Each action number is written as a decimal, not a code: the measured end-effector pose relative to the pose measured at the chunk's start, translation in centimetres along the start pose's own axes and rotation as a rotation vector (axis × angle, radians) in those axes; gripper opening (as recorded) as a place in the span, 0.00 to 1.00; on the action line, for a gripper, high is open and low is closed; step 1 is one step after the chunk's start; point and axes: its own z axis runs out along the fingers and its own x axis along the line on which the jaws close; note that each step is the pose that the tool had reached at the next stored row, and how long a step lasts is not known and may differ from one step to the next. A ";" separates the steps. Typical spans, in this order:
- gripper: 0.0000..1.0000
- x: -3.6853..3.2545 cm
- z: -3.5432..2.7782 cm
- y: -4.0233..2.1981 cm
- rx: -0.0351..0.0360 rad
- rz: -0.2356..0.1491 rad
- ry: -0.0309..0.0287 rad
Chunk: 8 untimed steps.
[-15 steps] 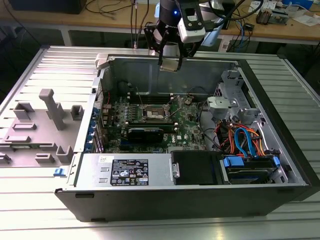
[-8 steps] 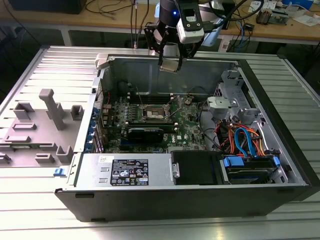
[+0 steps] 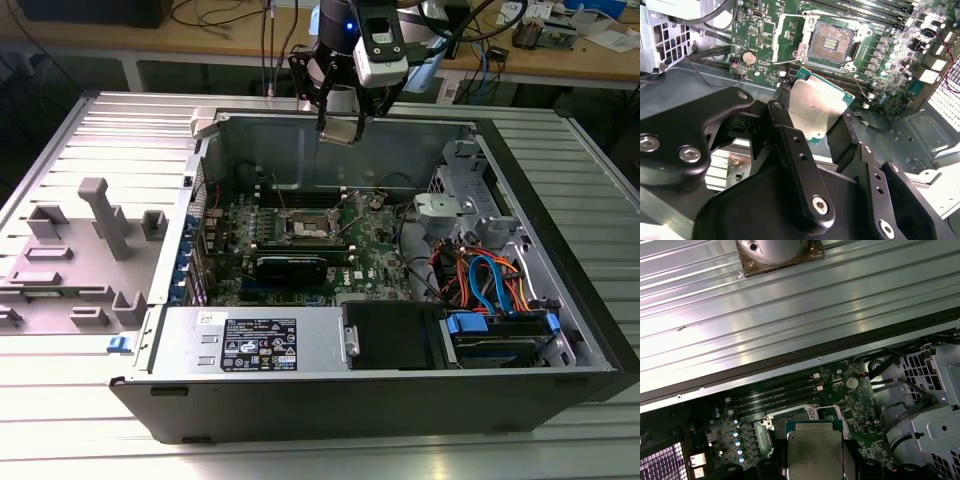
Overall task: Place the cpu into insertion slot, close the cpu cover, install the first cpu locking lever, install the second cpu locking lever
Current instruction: 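Place the cpu into insertion slot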
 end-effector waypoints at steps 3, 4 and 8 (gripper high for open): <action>0.54 0.00 0.01 0.00 -0.0007 0.029 -0.0023; 0.54 0.00 0.01 0.00 -0.0009 0.040 -0.0032; 0.54 0.00 0.02 0.00 -0.0019 0.098 -0.0078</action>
